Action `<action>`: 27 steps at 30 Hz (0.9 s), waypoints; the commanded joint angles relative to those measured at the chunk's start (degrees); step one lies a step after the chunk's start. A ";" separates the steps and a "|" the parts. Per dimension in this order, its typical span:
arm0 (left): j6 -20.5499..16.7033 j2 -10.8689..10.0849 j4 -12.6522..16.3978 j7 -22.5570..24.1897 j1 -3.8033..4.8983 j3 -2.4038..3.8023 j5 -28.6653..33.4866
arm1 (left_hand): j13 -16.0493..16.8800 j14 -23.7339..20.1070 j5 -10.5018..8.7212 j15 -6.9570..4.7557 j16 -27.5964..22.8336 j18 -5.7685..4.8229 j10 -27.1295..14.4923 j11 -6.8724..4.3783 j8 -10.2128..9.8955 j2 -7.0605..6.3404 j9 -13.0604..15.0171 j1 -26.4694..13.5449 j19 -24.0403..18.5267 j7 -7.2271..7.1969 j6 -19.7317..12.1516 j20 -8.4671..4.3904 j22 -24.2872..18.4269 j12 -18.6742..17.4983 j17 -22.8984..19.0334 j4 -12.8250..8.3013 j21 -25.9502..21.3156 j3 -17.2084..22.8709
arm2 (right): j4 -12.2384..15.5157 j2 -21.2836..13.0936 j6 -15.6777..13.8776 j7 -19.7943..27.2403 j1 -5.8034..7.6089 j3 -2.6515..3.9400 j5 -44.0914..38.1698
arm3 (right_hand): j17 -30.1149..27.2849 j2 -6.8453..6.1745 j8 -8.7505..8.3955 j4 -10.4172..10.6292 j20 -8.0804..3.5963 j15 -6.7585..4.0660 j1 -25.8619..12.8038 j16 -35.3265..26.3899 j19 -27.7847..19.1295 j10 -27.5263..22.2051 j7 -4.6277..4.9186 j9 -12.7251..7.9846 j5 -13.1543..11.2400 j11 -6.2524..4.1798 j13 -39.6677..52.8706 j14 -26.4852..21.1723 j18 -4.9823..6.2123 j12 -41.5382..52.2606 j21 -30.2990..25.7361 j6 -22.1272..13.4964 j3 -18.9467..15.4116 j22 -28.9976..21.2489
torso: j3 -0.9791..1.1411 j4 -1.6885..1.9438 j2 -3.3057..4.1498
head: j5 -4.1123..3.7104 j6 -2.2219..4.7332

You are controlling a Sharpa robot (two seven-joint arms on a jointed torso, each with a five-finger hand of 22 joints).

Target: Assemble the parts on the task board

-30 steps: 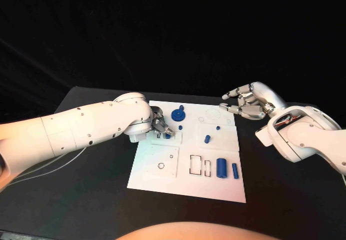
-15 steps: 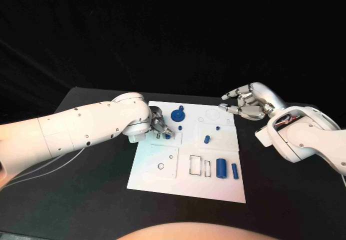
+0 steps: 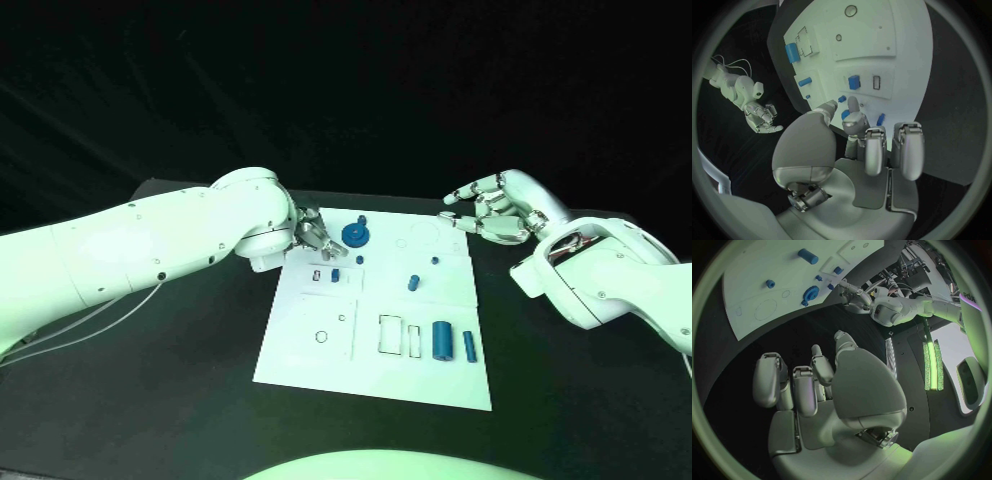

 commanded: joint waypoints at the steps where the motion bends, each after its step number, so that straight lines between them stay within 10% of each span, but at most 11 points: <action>1: 0.95 -0.24 -0.43 -1.67 1.26 0.12 -1.60 | -0.35 6.03 -0.19 -0.27 0.14 -0.88 -0.49 0.18 -0.38 0.20 0.11 0.86 4.86 0.24 -0.28 -0.39 13.33 -0.59 15.10 0.11 0.11 -0.76 | -0.01 0.00 -0.17 0.52 -0.05 0.00 -0.09 | 5.15 0.03 0.27 0.02 -0.16 -0.32 -0.41 -0.33 -0.36 -0.47 0.01 -0.05 0.37 0.11 -0.09 3.44 0.35 -0.23 -0.33 -0.06 -0.31 2.23 | 0.01 0.03 0.04 | 0.00 0.15; 10: 0.41 0.24 -4.11 -1.30 4.01 0.21 -3.13 | -3.41 6.03 -0.10 0.67 0.14 -0.63 -2.50 1.36 -3.25 0.74 -1.57 3.42 4.18 1.66 -2.91 0.04 12.33 -3.71 15.10 0.78 -0.45 -3.58 | -0.03 0.08 -0.23 0.52 -0.05 0.00 -0.09 | 5.21 0.03 0.27 0.02 -0.16 -0.32 -0.45 -0.30 -0.36 -0.43 0.01 -0.06 0.37 0.12 -0.04 3.45 0.35 -0.19 -0.33 -0.07 -0.34 2.24 | -0.04 -0.01 0.10 | 0.29 0.66; 27: 4.15 5.41 -13.85 -0.48 4.30 -0.38 -5.37 | -4.48 6.03 -0.23 1.03 0.14 -0.46 -3.26 1.71 -4.81 1.18 -3.26 3.32 3.75 2.02 -2.44 0.48 11.71 -4.34 15.10 1.03 -0.83 -8.64 | -0.03 0.22 -0.20 0.59 -0.05 0.00 -0.10 | 5.16 0.03 0.27 0.00 -0.16 -0.32 -0.47 -0.34 -0.35 -0.44 0.01 -0.07 0.38 0.12 -0.06 3.44 0.34 -0.19 -0.33 -0.09 -0.36 2.25 | -0.07 0.01 0.12 | 0.74 0.60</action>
